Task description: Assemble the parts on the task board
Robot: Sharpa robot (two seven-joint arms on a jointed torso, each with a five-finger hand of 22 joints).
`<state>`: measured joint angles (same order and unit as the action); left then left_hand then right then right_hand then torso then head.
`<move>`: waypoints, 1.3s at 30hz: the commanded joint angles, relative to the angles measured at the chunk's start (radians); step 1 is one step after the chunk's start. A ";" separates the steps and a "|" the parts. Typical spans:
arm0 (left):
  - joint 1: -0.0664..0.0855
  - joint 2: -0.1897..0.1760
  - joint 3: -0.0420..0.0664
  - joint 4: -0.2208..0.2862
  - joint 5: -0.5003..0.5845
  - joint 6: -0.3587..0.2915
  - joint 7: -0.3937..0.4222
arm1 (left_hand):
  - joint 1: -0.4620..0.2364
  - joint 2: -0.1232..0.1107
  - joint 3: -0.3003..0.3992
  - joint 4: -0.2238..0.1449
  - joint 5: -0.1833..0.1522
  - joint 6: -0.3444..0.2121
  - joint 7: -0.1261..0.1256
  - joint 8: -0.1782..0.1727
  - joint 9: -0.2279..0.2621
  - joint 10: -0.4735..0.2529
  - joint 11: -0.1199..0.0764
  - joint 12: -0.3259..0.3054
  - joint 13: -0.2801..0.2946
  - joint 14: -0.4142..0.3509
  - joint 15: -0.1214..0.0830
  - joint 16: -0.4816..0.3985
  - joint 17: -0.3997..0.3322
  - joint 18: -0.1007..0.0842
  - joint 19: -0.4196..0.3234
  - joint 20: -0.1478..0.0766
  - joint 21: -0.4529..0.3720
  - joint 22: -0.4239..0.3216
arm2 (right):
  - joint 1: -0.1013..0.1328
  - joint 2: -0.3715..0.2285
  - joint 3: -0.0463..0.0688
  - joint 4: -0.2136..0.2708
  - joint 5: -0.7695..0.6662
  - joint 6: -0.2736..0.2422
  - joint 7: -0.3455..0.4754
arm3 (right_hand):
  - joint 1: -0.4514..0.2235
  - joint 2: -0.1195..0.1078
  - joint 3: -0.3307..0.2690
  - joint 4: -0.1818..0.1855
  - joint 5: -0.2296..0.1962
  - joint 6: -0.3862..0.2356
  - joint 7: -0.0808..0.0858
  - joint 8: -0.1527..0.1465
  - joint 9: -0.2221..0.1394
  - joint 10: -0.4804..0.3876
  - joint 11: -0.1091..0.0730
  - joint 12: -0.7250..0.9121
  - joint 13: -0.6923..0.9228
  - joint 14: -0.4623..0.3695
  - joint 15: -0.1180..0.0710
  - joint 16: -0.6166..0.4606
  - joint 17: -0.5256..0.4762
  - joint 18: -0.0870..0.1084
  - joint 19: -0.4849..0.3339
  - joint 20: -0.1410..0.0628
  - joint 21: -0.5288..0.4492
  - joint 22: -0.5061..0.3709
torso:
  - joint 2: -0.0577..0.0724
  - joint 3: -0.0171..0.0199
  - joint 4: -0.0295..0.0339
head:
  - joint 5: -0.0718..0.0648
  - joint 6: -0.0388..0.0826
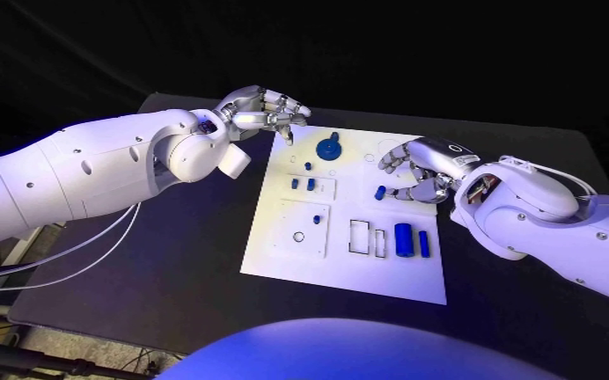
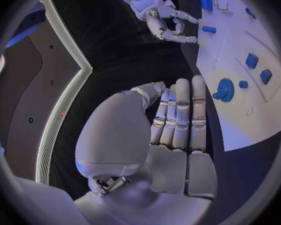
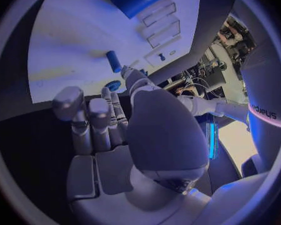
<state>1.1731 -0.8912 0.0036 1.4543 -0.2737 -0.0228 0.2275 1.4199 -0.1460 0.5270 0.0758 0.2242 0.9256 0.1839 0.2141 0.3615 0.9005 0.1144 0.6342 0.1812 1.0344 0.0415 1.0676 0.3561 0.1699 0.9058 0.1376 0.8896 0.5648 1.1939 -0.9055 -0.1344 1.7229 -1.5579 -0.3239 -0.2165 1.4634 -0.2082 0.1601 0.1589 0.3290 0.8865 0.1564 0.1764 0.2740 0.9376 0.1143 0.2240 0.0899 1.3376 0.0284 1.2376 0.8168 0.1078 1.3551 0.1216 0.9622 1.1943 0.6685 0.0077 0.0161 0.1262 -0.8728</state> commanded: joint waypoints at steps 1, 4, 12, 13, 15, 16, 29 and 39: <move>0.000 0.003 0.000 0.002 0.000 0.010 0.009 | -0.008 0.003 0.004 -0.004 0.005 -0.007 -0.003 -0.005 0.002 -0.005 -0.001 0.003 0.001 -0.008 0.001 -0.005 -0.001 0.013 -0.004 0.000 -0.006 -0.001 | 0.000 0.006 0.000 -0.008 -0.014 0.097 -0.005 | 0.018 0.002 -0.003 0.011 0.003 0.008 0.002 -0.001 0.000 -0.001 -0.004 0.015 -0.001 -0.002 -0.003 0.002 0.003 0.013 0.000 0.001 0.001 0.004 | 0.000 -0.0010 0.0008 | -0.002 0.000; 0.000 0.002 0.000 0.001 0.000 0.010 0.009 | -0.008 0.003 0.004 -0.004 0.005 -0.007 -0.003 -0.005 0.002 -0.005 -0.001 0.003 0.001 -0.008 0.001 -0.005 -0.001 0.013 -0.004 0.000 -0.006 -0.001 | -0.001 0.016 -0.001 -0.018 -0.014 0.101 -0.007 | 0.030 0.007 0.004 0.020 0.003 0.016 0.005 0.000 0.000 0.004 -0.006 0.028 -0.001 0.003 -0.006 0.004 0.007 0.012 0.006 -0.001 0.009 0.010 | 0.000 -0.0010 0.0018 | -0.004 0.000; 0.000 0.001 0.000 0.002 0.000 0.010 0.008 | -0.009 0.003 0.005 -0.003 0.005 -0.007 -0.002 -0.005 0.003 -0.008 0.000 0.002 0.000 -0.009 0.001 -0.007 -0.001 0.013 -0.006 0.001 -0.006 -0.002 | -0.008 0.042 -0.003 -0.042 -0.015 0.097 -0.011 | 0.048 0.004 0.070 0.051 0.003 0.049 0.006 0.003 -0.003 0.037 -0.009 0.057 -0.009 0.023 -0.011 0.014 0.027 0.006 0.024 -0.006 0.037 0.028 | 0.000 -0.0021 0.0018 | -0.005 0.000; 0.000 0.000 0.000 0.002 0.000 0.010 0.008 | -0.009 0.003 0.005 -0.003 0.005 -0.007 -0.002 -0.005 0.003 -0.008 0.000 0.002 0.000 -0.009 0.001 -0.007 -0.001 0.013 -0.006 0.001 -0.006 -0.002 | -0.009 0.044 -0.004 -0.043 -0.015 0.094 -0.010 | 0.047 0.001 0.089 0.060 0.003 0.059 0.006 0.004 -0.004 0.050 -0.011 0.060 -0.011 0.031 -0.012 0.020 0.038 0.004 0.030 -0.007 0.050 0.035 | 0.001 -0.0023 0.0016 | -0.006 0.000; 0.000 0.000 0.000 0.003 0.000 0.010 0.008 | -0.009 0.003 0.005 -0.003 0.005 -0.007 -0.002 -0.005 0.003 -0.008 0.000 0.002 0.000 -0.009 0.001 -0.007 -0.001 0.013 -0.006 0.001 -0.006 -0.002 | -0.010 0.047 -0.004 -0.045 -0.015 0.091 -0.009 | 0.045 -0.006 0.121 0.073 0.003 0.073 0.005 0.005 -0.005 0.066 -0.013 0.060 -0.016 0.040 -0.014 0.026 0.051 0.001 0.038 -0.009 0.065 0.046 | 0.001 -0.0025 0.0006 | -0.007 0.000; 0.000 0.000 0.000 0.003 0.000 0.010 0.008 | -0.009 0.003 0.005 -0.003 0.005 -0.007 -0.002 -0.005 0.003 -0.008 0.000 0.002 0.000 -0.009 0.001 -0.007 -0.001 0.013 -0.006 0.001 -0.006 -0.002 | -0.011 0.050 -0.004 -0.047 -0.014 0.089 -0.008 | 0.044 -0.011 0.135 0.078 0.003 0.077 0.004 0.005 -0.006 0.071 -0.014 0.059 -0.018 0.043 -0.015 0.028 0.054 0.001 0.040 -0.010 0.068 0.047 | 0.001 -0.0023 -0.0001 | -0.007 0.000; 0.000 -0.001 0.000 0.003 0.000 0.010 0.007 | -0.009 0.003 0.005 -0.003 0.005 -0.007 -0.002 -0.005 0.003 -0.008 0.000 0.002 0.000 -0.009 0.001 -0.007 -0.001 0.013 -0.006 0.001 -0.006 -0.002 | -0.028 0.073 -0.007 -0.068 -0.013 0.096 -0.008 | 0.026 -0.034 0.253 0.104 0.000 0.128 -0.006 0.019 0.000 0.140 -0.027 0.047 -0.020 0.069 -0.025 0.044 0.093 -0.009 0.064 -0.020 0.121 0.083 | 0.000 -0.0002 0.0004 | -0.007 0.000; 0.000 -0.002 0.000 0.003 -0.001 0.011 0.004 | -0.008 0.004 0.007 -0.005 0.006 -0.008 -0.002 -0.005 0.005 -0.011 0.000 0.001 0.000 -0.009 0.002 -0.010 -0.001 0.013 -0.007 0.001 -0.008 -0.002 | -0.032 0.075 -0.008 -0.069 -0.014 0.080 -0.010 | 0.023 -0.029 0.315 0.088 0.000 0.153 -0.014 0.036 0.013 0.170 -0.035 0.035 -0.019 0.084 -0.033 0.056 0.123 -0.015 0.076 -0.028 0.153 0.105 | 0.000 0.0002 0.0001 | -0.007 0.000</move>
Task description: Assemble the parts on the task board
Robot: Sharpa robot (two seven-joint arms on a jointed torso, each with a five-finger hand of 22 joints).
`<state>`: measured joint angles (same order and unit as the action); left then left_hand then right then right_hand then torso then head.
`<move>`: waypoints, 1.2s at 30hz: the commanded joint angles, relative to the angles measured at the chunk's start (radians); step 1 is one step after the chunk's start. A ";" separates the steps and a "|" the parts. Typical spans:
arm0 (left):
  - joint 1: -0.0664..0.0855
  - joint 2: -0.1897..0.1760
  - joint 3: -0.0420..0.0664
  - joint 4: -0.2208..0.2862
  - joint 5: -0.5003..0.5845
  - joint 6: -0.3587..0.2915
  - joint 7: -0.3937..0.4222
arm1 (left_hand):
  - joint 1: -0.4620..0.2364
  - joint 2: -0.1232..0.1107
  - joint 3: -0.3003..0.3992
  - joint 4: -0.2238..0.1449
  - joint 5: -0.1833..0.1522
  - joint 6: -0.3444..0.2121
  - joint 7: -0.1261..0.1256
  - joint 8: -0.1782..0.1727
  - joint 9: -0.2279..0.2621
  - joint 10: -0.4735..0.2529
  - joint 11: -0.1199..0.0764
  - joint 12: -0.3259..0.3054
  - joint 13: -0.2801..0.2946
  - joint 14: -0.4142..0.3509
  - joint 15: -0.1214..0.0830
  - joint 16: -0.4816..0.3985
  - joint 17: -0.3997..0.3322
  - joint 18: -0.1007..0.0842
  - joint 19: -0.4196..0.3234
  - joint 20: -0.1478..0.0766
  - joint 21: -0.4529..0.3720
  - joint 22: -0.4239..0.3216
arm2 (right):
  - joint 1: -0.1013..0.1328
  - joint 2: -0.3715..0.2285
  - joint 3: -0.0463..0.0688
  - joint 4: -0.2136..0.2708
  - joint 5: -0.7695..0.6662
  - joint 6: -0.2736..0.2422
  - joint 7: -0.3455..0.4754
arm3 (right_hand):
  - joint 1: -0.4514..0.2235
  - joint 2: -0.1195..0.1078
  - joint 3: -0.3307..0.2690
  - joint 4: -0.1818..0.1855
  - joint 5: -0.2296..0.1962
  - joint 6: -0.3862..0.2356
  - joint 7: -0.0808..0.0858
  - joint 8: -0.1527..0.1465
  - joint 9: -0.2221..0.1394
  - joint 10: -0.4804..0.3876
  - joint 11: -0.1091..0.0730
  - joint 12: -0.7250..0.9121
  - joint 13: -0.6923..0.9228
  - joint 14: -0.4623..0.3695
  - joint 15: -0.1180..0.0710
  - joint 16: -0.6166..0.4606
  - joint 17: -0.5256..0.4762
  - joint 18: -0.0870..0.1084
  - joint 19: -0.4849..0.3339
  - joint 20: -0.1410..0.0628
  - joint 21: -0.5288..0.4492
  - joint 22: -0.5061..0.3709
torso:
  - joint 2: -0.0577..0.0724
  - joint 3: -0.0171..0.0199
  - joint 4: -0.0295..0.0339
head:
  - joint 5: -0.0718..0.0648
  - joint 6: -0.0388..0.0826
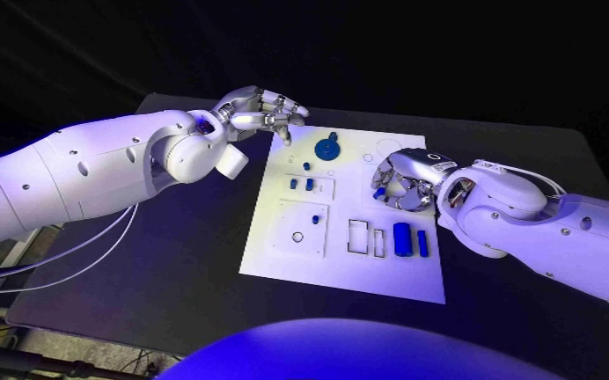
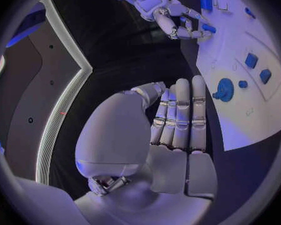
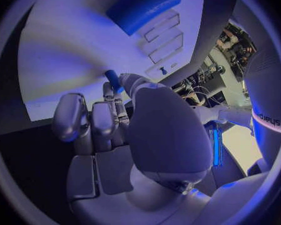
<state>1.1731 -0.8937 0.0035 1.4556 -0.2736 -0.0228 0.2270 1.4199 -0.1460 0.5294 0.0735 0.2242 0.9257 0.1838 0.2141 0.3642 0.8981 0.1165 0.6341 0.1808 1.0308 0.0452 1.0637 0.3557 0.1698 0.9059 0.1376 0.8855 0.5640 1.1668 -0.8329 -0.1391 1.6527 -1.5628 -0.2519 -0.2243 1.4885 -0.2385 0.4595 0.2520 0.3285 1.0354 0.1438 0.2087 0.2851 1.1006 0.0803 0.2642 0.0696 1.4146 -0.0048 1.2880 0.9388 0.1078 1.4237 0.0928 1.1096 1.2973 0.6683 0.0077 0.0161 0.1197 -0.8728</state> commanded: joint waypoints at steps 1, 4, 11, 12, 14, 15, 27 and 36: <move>0.000 0.001 0.000 0.002 -0.001 0.012 0.004 | -0.008 0.004 0.005 -0.003 0.006 -0.008 -0.002 -0.005 0.002 -0.008 -0.002 0.001 0.000 -0.006 -0.002 -0.007 -0.001 0.013 -0.007 0.001 -0.003 -0.001 | -0.005 0.002 -0.003 0.001 -0.010 0.006 -0.003 | -0.002 0.001 0.015 -0.005 0.001 0.004 -0.001 0.004 0.001 0.007 0.000 -0.006 0.002 0.007 0.001 0.005 0.001 -0.015 0.007 0.001 0.005 0.002 | 0.000 0.0000 0.0001 | 0.000 0.000; 0.000 0.001 0.000 0.002 -0.001 0.012 0.003 | -0.008 0.004 0.005 -0.003 0.006 -0.008 -0.002 -0.005 0.002 -0.008 -0.002 0.001 0.000 -0.006 -0.002 -0.007 -0.001 0.013 -0.007 0.001 -0.003 -0.001 | -0.005 0.003 -0.003 -0.001 -0.012 0.004 -0.003 | -0.002 -0.001 0.025 -0.010 0.000 0.002 -0.001 0.004 0.002 0.008 0.000 -0.009 0.002 0.006 0.000 0.004 0.000 -0.015 0.007 0.001 0.005 0.002 | 0.000 -0.0003 0.0002 | 0.000 0.000; 0.000 0.000 0.000 0.002 -0.001 0.012 0.002 | -0.008 0.005 0.005 -0.003 0.006 -0.008 -0.002 -0.006 0.003 -0.009 -0.002 0.001 0.000 -0.006 -0.002 -0.007 -0.001 0.013 -0.007 0.001 -0.004 -0.001 | -0.007 0.003 -0.003 0.001 -0.015 -0.031 0.004 | -0.002 0.019 0.099 -0.046 0.000 0.019 -0.010 0.023 0.017 0.056 -0.012 -0.003 0.011 0.024 -0.010 0.023 0.046 -0.025 0.025 -0.007 0.059 0.038 | 0.000 -0.0007 0.0001 | -0.003 0.000; 0.000 0.001 0.000 0.002 -0.001 0.012 0.002 | -0.008 0.005 0.005 -0.003 0.006 -0.008 -0.002 -0.006 0.003 -0.009 -0.002 0.001 0.000 -0.006 -0.002 -0.007 -0.001 0.013 -0.007 0.001 -0.004 -0.001 | -0.007 0.003 -0.003 0.002 -0.016 -0.040 0.007 | -0.002 0.025 0.116 -0.055 0.000 0.024 -0.014 0.029 0.021 0.070 -0.016 0.000 0.014 0.029 -0.014 0.027 0.055 -0.028 0.030 -0.010 0.074 0.047 | 0.000 -0.0009 0.0002 | -0.003 0.000; 0.000 0.001 0.000 0.002 -0.001 0.012 0.002 | -0.008 0.005 0.005 -0.003 0.006 -0.008 -0.002 -0.006 0.003 -0.009 -0.002 0.001 0.000 -0.006 -0.002 -0.007 -0.001 0.013 -0.007 0.001 -0.004 -0.001 | -0.008 0.002 -0.003 0.003 -0.017 -0.056 0.013 | -0.004 0.028 0.146 -0.071 0.001 0.028 -0.019 0.036 0.028 0.091 -0.023 0.006 0.020 0.035 -0.019 0.033 0.070 -0.034 0.039 -0.015 0.106 0.067 | 0.000 -0.0008 0.0008 | -0.003 0.000; 0.000 0.001 0.000 0.002 -0.001 0.013 0.001 | -0.008 0.005 0.005 -0.003 0.006 -0.008 -0.002 -0.006 0.003 -0.009 -0.002 0.001 0.000 -0.006 -0.002 -0.007 -0.001 0.013 -0.007 0.001 -0.004 -0.001 | -0.008 0.001 -0.003 0.005 -0.017 -0.064 0.016 | -0.009 0.027 0.161 -0.080 0.000 0.032 -0.022 0.042 0.033 0.102 -0.027 0.009 0.024 0.039 -0.022 0.037 0.080 -0.037 0.044 -0.017 0.121 0.077 | 0.000 -0.0008 0.0010 | -0.003 0.000; 0.000 0.002 0.000 -0.001 -0.001 0.018 -0.003 | -0.011 0.006 0.004 -0.002 0.005 -0.010 -0.001 -0.007 0.006 -0.009 -0.001 0.000 0.000 0.004 -0.002 -0.003 0.003 0.014 -0.003 0.002 -0.001 0.000 | -0.005 -0.023 -0.001 0.048 -0.018 -0.116 0.047 | -0.046 0.013 0.230 -0.144 -0.003 0.048 -0.032 0.077 0.069 0.140 -0.039 0.015 0.045 0.059 -0.032 0.066 0.155 -0.048 0.060 -0.027 0.182 0.119 | -0.002 -0.0011 -0.0010 | -0.004 0.000; 0.000 0.007 0.000 -0.005 -0.001 0.019 -0.003 | -0.011 0.006 0.004 -0.002 0.005 -0.010 -0.001 -0.007 0.006 -0.010 -0.001 0.000 0.000 0.005 -0.002 -0.003 0.004 0.014 -0.002 0.002 -0.001 0.000 | 0.024 -0.056 0.007 0.113 -0.021 -0.136 0.046 | -0.052 0.011 0.235 -0.153 -0.004 0.047 -0.032 0.080 0.073 0.142 -0.039 0.013 0.047 0.061 -0.032 0.069 0.164 -0.049 0.061 -0.028 0.188 0.123 | -0.003 -0.0012 0.0003 | -0.006 0.000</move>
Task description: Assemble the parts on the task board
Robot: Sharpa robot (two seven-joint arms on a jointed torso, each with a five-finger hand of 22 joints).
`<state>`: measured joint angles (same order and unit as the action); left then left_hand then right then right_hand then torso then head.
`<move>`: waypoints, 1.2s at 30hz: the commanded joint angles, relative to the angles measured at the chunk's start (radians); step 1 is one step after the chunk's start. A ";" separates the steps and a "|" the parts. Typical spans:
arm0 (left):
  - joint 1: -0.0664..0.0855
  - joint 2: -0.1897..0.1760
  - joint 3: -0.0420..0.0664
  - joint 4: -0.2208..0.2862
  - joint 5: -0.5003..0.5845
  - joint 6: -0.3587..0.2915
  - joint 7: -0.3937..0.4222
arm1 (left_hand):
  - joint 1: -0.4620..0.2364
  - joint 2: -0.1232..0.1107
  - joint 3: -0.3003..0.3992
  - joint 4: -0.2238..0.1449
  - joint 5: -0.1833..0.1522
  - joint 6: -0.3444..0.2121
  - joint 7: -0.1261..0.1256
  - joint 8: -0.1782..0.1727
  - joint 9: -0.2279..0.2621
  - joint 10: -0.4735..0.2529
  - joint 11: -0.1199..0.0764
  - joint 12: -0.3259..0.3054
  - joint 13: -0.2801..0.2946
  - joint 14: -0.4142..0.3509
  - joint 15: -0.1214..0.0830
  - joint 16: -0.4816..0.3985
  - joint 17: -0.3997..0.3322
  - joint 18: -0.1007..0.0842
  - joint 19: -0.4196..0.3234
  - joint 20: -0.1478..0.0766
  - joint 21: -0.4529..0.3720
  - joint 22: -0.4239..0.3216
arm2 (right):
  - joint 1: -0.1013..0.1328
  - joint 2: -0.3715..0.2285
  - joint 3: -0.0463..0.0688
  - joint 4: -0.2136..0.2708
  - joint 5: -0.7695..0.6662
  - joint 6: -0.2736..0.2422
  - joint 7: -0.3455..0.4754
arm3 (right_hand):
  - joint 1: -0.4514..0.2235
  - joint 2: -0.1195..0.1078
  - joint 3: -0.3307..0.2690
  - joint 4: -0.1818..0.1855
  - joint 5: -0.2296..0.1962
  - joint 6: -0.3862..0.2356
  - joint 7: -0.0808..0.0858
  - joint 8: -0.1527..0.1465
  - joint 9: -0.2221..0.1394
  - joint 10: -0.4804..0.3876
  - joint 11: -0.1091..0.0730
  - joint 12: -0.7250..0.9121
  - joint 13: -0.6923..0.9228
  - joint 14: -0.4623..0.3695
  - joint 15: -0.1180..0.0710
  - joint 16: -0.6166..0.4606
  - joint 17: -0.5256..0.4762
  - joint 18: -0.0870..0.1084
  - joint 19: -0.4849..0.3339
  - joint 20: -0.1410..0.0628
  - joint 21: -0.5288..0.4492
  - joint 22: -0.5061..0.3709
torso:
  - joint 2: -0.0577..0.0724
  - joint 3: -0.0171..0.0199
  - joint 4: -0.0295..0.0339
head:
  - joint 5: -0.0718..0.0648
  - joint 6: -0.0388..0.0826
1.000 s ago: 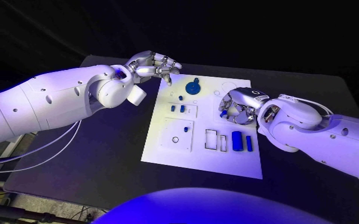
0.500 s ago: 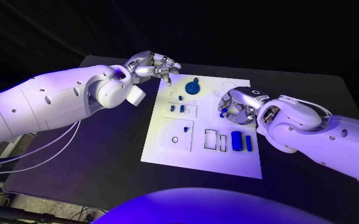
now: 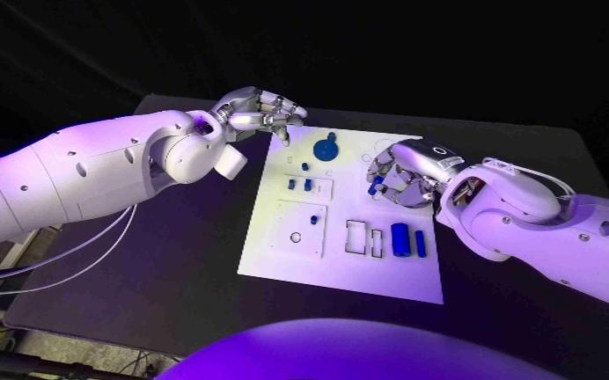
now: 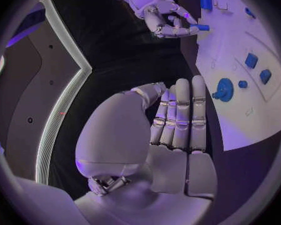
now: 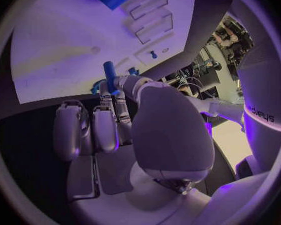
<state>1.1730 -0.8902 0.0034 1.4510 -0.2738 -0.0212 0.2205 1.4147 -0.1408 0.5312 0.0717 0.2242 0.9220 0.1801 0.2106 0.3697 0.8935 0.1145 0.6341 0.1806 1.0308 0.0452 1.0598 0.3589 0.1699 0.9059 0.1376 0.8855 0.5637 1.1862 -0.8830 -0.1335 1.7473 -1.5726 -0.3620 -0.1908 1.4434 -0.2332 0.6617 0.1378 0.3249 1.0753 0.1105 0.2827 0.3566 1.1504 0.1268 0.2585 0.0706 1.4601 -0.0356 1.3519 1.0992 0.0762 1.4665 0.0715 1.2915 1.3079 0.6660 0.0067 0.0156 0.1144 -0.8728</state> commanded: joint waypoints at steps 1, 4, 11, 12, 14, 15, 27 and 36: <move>0.000 0.004 0.000 -0.001 -0.001 0.018 0.003 | -0.006 0.001 0.002 -0.001 0.005 -0.007 0.003 -0.004 0.001 -0.005 0.001 0.000 0.000 0.005 -0.002 0.001 0.001 0.014 -0.002 0.002 -0.001 0.000 | 0.008 -0.009 0.003 0.028 -0.010 -0.028 0.012 | -0.007 0.005 0.033 -0.039 0.000 0.007 0.001 0.006 0.002 0.092 -0.085 0.019 0.047 0.015 -0.001 0.006 0.004 -0.018 0.018 -0.007 0.006 0.113 | 0.000 -0.0004 0.0008 | -0.001 0.000; 0.000 0.006 0.000 -0.002 -0.001 0.019 0.003 | -0.006 0.001 0.002 -0.001 0.005 -0.007 0.003 -0.004 0.001 -0.005 0.001 0.000 0.000 0.005 -0.002 0.001 0.001 0.014 -0.002 0.002 -0.001 0.000 | 0.014 -0.013 0.005 0.057 -0.006 -0.037 0.015 | -0.008 0.005 0.034 -0.040 0.000 0.007 0.001 0.007 0.003 0.092 -0.085 0.019 0.047 0.015 -0.001 0.006 0.004 -0.018 0.018 -0.007 0.007 0.113 | -0.002 -0.0010 0.0000 | -0.001 0.000; -0.001 0.012 0.000 -0.005 -0.001 0.021 0.004 | -0.006 0.001 0.002 -0.001 0.005 -0.007 0.003 -0.004 0.001 -0.005 0.001 0.000 0.000 0.005 -0.002 0.001 0.001 0.014 -0.002 0.002 -0.001 0.000 | 0.012 0.031 0.006 0.093 -0.004 -0.054 0.040 | -0.011 0.005 0.038 -0.047 0.000 0.004 0.002 0.008 0.005 0.092 -0.085 0.017 0.048 0.014 -0.001 0.003 -0.001 -0.017 0.016 -0.008 0.002 0.111 | -0.001 -0.0010 -0.0002 | 0.005 0.000; -0.001 0.013 0.000 -0.005 -0.001 0.021 0.005 | -0.006 0.001 0.002 -0.001 0.005 -0.007 0.003 -0.004 0.001 -0.005 0.001 0.000 0.000 0.005 -0.002 0.001 0.001 0.014 -0.002 0.002 -0.001 0.000 | 0.009 0.042 0.006 0.094 -0.004 -0.055 0.044 | -0.013 0.005 0.039 -0.049 0.000 0.004 0.003 0.008 0.006 0.091 -0.084 0.016 0.049 0.013 -0.001 0.002 -0.002 -0.016 0.015 -0.008 0.000 0.110 | -0.001 -0.0012 0.0000 | 0.005 0.000; -0.001 0.015 0.000 -0.006 -0.001 0.021 0.005 | -0.006 0.001 0.002 -0.001 0.005 -0.007 0.003 -0.004 0.001 -0.005 0.001 0.000 0.000 0.005 -0.002 0.001 0.001 0.014 -0.002 0.002 -0.001 0.000 | 0.000 0.066 0.005 0.094 -0.006 -0.057 0.052 | -0.013 0.005 0.039 -0.049 0.000 0.004 0.003 0.008 0.006 0.091 -0.084 0.016 0.049 0.013 -0.001 0.002 -0.002 -0.016 0.015 -0.008 0.000 0.110 | -0.002 -0.0022 -0.0002 | 0.007 0.000; -0.001 0.015 0.000 -0.006 -0.001 0.021 0.006 | -0.006 0.001 0.002 -0.001 0.005 -0.007 0.003 -0.004 0.001 -0.005 0.001 0.000 0.000 0.005 -0.002 0.001 0.001 0.014 -0.002 0.002 -0.001 0.000 | -0.004 0.076 0.005 0.093 -0.010 -0.058 0.055 | -0.013 0.005 0.039 -0.049 0.000 0.003 0.003 0.008 0.006 0.091 -0.084 0.016 0.049 0.013 -0.001 0.001 -0.004 -0.016 0.015 -0.008 0.000 0.110 | -0.001 -0.0024 -0.0001 | 0.007 0.000; -0.002 0.030 0.000 -0.010 0.001 0.024 0.008 | -0.006 0.002 0.003 -0.001 0.005 -0.007 0.003 -0.004 0.002 -0.005 0.001 0.000 0.000 0.005 -0.002 0.002 0.002 0.014 -0.002 0.002 0.000 0.000 | -0.109 0.208 -0.001 0.041 -0.060 -0.053 0.092 | -0.015 0.006 0.042 -0.053 0.000 0.001 0.005 0.008 0.008 0.091 -0.083 0.015 0.050 0.012 0.000 -0.001 -0.007 -0.015 0.013 -0.008 -0.005 0.108 | 0.001 -0.0028 0.0024 | 0.029 0.000; -0.002 0.036 0.000 -0.012 0.000 0.025 0.007 | -0.007 0.002 0.003 0.000 0.005 -0.007 0.003 -0.004 0.003 -0.006 0.001 0.000 0.000 0.005 -0.001 0.002 0.003 0.014 -0.002 0.002 0.000 0.000 | -0.149 0.248 -0.006 -0.008 -0.077 -0.048 0.085 | -0.017 0.008 0.045 -0.057 0.000 -0.001 0.006 0.009 0.009 0.090 -0.082 0.014 0.051 0.011 0.000 -0.003 -0.009 -0.014 0.012 -0.008 -0.009 0.106 | 0.002 -0.0010 0.0012 | 0.042 0.000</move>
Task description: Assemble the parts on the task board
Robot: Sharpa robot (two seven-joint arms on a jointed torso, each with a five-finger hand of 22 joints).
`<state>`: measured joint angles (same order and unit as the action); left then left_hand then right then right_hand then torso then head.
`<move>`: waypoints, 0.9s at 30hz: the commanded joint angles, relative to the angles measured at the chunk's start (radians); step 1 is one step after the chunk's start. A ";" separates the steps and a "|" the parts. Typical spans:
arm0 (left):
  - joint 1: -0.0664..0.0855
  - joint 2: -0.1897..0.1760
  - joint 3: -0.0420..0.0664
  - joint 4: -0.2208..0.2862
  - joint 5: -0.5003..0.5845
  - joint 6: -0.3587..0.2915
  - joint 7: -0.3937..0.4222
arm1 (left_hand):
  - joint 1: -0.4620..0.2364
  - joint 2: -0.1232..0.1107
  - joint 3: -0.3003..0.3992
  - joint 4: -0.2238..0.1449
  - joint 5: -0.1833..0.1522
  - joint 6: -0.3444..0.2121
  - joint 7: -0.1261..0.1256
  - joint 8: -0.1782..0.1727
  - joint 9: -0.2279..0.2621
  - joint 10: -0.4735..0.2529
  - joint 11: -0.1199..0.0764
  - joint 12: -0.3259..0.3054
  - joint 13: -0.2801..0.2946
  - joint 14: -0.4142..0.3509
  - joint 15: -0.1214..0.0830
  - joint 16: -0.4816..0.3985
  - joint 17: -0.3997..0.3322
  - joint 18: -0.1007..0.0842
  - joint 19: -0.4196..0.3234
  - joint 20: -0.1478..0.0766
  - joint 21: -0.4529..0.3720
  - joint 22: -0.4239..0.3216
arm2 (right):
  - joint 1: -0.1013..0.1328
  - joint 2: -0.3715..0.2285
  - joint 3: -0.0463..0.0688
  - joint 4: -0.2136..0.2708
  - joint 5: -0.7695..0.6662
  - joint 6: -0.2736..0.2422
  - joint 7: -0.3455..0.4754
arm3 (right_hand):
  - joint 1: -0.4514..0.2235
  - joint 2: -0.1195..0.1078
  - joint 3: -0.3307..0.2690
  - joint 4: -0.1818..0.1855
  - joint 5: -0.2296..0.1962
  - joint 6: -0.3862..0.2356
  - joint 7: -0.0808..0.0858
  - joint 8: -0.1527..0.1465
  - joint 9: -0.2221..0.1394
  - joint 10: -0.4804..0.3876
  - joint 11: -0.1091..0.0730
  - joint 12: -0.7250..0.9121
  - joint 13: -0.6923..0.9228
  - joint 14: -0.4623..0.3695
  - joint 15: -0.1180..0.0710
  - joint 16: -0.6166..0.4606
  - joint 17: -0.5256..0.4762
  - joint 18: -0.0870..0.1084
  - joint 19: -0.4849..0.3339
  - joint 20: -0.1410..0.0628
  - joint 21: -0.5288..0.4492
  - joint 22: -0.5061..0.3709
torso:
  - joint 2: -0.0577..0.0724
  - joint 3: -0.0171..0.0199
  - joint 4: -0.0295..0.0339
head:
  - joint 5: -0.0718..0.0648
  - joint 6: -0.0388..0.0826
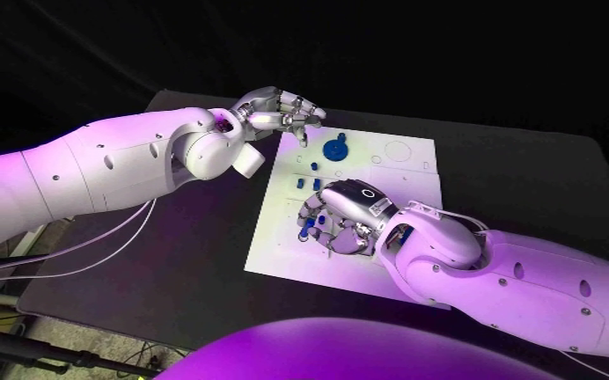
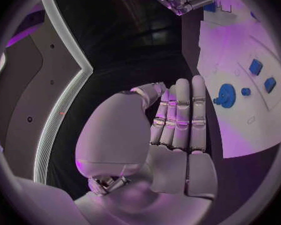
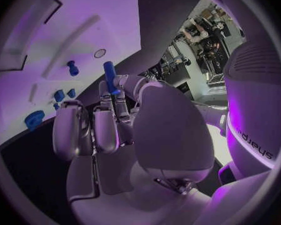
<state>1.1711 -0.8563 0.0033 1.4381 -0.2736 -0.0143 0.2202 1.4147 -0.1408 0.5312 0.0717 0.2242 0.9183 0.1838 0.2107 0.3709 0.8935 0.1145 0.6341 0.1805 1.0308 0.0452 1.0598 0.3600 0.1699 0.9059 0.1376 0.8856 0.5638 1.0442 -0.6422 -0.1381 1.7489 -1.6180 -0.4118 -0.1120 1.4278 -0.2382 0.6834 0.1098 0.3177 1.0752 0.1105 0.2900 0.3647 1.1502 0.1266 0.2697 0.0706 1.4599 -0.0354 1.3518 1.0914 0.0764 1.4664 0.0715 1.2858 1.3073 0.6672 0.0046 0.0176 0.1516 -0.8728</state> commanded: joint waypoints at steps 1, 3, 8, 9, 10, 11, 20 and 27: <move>0.000 0.002 0.000 0.000 0.000 0.018 0.007 | -0.007 0.002 0.003 0.000 0.005 -0.004 0.000 -0.004 0.002 -0.006 0.001 0.000 0.000 0.005 -0.001 0.001 0.001 0.014 -0.002 0.002 0.000 0.000 | -0.010 0.010 -0.002 -0.013 -0.034 0.003 0.003 | -0.002 0.013 0.023 -0.029 0.007 -0.001 0.006 0.001 0.002 0.090 -0.082 0.002 0.051 0.011 0.000 -0.004 -0.002 -0.014 0.012 -0.008 -0.005 0.106 | 0.001 0.0018 -0.0019 | 0.008 0.000; 0.000 0.002 0.000 0.000 0.000 0.018 0.007 | -0.007 0.002 0.003 0.000 0.005 -0.004 0.000 -0.004 0.002 -0.006 0.001 0.000 0.000 0.005 -0.001 0.001 0.001 0.014 -0.002 0.002 0.000 0.000 | -0.013 0.014 -0.003 -0.019 -0.038 0.003 -0.003 | -0.002 0.013 0.023 -0.029 0.007 -0.001 0.006 0.001 0.002 0.090 -0.082 0.002 0.051 0.011 0.000 -0.004 -0.002 -0.014 0.012 -0.008 -0.005 0.106 | 0.001 0.0023 -0.0017 | 0.009 0.000; 0.000 0.003 0.000 0.000 -0.001 0.019 0.006 | -0.007 0.002 0.003 0.000 0.005 -0.004 0.000 -0.004 0.002 -0.006 0.001 0.000 0.000 0.005 -0.001 0.001 0.001 0.014 -0.002 0.002 0.000 0.000 | -0.022 0.022 -0.005 -0.030 -0.049 0.004 -0.013 | -0.002 0.013 0.023 -0.029 0.007 -0.001 0.006 0.001 0.002 0.090 -0.082 0.002 0.051 0.011 0.000 -0.004 -0.002 -0.014 0.012 -0.008 -0.005 0.106 | 0.001 0.0025 -0.0012 | 0.011 0.000; 0.000 0.003 0.000 0.000 -0.001 0.019 0.006 | -0.007 0.002 0.003 0.000 0.005 -0.004 0.000 -0.004 0.002 -0.006 0.001 0.000 0.000 0.005 -0.001 0.001 0.001 0.014 -0.002 0.002 0.000 0.000 | -0.024 0.023 -0.005 -0.032 -0.051 0.004 -0.016 | -0.002 0.013 0.023 -0.029 0.007 -0.001 0.006 0.001 0.002 0.090 -0.082 0.002 0.051 0.011 0.000 -0.004 -0.002 -0.014 0.012 -0.008 -0.005 0.106 | 0.001 0.0024 -0.0016 | 0.012 0.000; 0.000 0.003 0.000 0.000 -0.001 0.020 0.006 | -0.007 0.002 0.003 0.000 0.005 -0.004 0.000 -0.004 0.002 -0.006 0.001 0.000 0.000 0.005 -0.001 0.001 0.001 0.014 -0.002 0.002 0.000 0.000 | -0.025 0.024 -0.005 -0.034 -0.053 0.004 -0.018 | -0.002 0.013 0.023 -0.029 0.007 -0.001 0.006 0.001 0.002 0.090 -0.082 0.002 0.051 0.011 0.000 -0.004 -0.002 -0.014 0.012 -0.008 -0.005 0.106 | 0.001 0.0023 -0.0018 | 0.012 0.000; 0.000 0.003 0.000 0.000 -0.001 0.020 0.006 | -0.007 0.002 0.003 0.000 0.005 -0.004 0.000 -0.004 0.002 -0.006 0.001 0.000 0.000 0.005 -0.001 0.001 0.001 0.014 -0.002 0.002 0.000 0.000 | -0.025 0.025 -0.005 -0.035 -0.054 0.004 -0.020 | -0.003 0.013 0.024 -0.031 0.007 -0.002 0.007 0.001 0.002 0.090 -0.081 0.002 0.051 0.011 0.000 -0.004 -0.003 -0.014 0.012 -0.007 -0.005 0.106 | 0.001 0.0024 -0.0018 | 0.012 0.000; 0.000 0.002 0.000 0.000 -0.001 0.021 0.005 | -0.008 0.002 0.004 0.000 0.005 -0.004 0.000 -0.005 0.003 -0.006 0.001 0.000 0.000 0.005 -0.001 0.001 0.002 0.014 -0.002 0.002 -0.001 0.000 | -0.028 0.033 -0.006 -0.056 -0.061 0.014 -0.031 | -0.004 0.013 0.025 -0.034 0.007 -0.003 0.008 0.001 0.003 0.090 -0.081 0.001 0.052 0.010 0.001 -0.005 -0.004 -0.014 0.011 -0.007 -0.007 0.105 | 0.001 0.0022 -0.0008 | 0.016 0.000; 0.000 0.000 0.000 0.001 -0.002 0.021 0.004 | -0.008 0.002 0.004 0.000 0.005 -0.004 0.000 -0.005 0.003 -0.006 0.001 0.000 0.000 0.005 -0.001 0.001 0.002 0.014 -0.002 0.002 -0.001 0.000 | -0.029 0.043 -0.007 -0.069 -0.063 0.017 -0.038 | -0.004 0.013 0.025 -0.034 0.007 -0.003 0.008 0.001 0.003 0.090 -0.081 0.001 0.052 0.010 0.001 -0.005 -0.004 -0.014 0.011 -0.007 -0.007 0.105 | 0.001 0.0014 -0.0015 | 0.016 0.000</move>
<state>1.1711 -0.8574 0.0033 1.4373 -0.2737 -0.0103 0.2197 1.4147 -0.1408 0.5312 0.0717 0.2241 0.9184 0.1838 0.2107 0.3727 0.8935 0.1145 0.6341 0.1804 1.0308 0.0451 1.0598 0.3615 0.1698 0.9059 0.1376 0.8856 0.5638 1.0177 -0.6005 -0.1426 1.6839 -1.6646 -0.4099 -0.1343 1.4240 -0.2342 0.6859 0.1069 0.3195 1.0716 0.1137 0.2879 0.3670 1.1501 0.1266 0.2682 0.0719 1.4599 -0.0354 1.3517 1.0866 0.0765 1.4663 0.0715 1.2818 1.3078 0.6680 0.0064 0.0165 0.1673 -0.8728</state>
